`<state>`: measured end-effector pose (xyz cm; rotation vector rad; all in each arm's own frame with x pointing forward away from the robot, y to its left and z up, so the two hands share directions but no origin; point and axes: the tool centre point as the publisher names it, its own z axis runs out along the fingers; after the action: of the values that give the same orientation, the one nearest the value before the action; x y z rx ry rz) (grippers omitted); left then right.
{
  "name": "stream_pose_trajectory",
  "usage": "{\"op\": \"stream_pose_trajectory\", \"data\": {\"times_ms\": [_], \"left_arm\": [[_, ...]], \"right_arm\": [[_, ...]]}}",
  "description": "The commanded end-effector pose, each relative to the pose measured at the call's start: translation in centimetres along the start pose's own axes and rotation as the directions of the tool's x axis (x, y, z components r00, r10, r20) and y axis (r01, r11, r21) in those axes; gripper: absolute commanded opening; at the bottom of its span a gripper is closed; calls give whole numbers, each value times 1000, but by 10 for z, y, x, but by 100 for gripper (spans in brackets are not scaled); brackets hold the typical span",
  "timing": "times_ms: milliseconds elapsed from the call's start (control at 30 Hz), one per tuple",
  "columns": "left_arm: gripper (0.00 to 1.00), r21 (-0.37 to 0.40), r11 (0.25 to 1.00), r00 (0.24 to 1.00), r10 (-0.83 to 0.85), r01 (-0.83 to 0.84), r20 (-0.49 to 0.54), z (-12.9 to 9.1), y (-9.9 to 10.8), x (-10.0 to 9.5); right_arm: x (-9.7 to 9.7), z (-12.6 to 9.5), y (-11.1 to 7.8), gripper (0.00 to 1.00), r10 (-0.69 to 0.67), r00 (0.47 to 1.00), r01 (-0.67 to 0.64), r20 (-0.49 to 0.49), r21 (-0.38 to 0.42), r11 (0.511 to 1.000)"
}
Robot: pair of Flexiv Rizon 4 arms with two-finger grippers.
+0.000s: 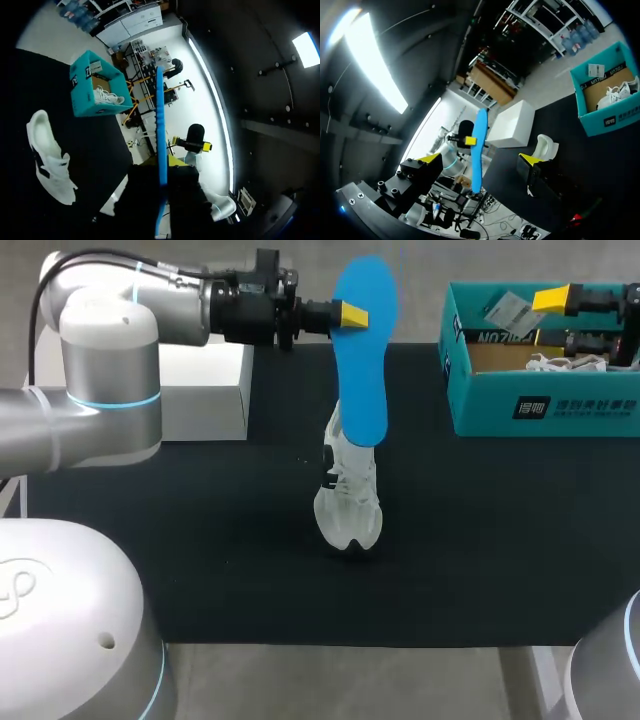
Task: Take the shoe out of the shoebox, open the shoe tongue, remove and reinsert the insole, then place the shoe into the shoebox
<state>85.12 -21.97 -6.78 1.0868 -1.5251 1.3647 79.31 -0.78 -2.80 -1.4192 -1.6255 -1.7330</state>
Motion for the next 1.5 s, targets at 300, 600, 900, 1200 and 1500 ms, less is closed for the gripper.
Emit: {"op": "stream_pose_trajectory", "data": {"times_ms": [300,600,900,1200,1500], "left_arm": [[0,64,988,984,-130,139,-125,8,-10,13],[0,40,974,965,-214,222,-154,9,-15,9],[0,13,972,961,-229,234,-154,17,-16,4],[0,11,971,960,-236,240,-148,24,-11,-2],[0,26,969,959,-239,246,-149,28,-13,-4]], "right_arm": [[0,1,0,100,0,1000,0,1,-2,1000],[0,1,0,100,0,1000,0,1,-2,1000],[14,11,12,100,17,1000,-18,11,22,1000],[43,44,25,100,85,819,-192,567,131,973],[56,72,25,100,7,645,-238,764,193,952]]}}
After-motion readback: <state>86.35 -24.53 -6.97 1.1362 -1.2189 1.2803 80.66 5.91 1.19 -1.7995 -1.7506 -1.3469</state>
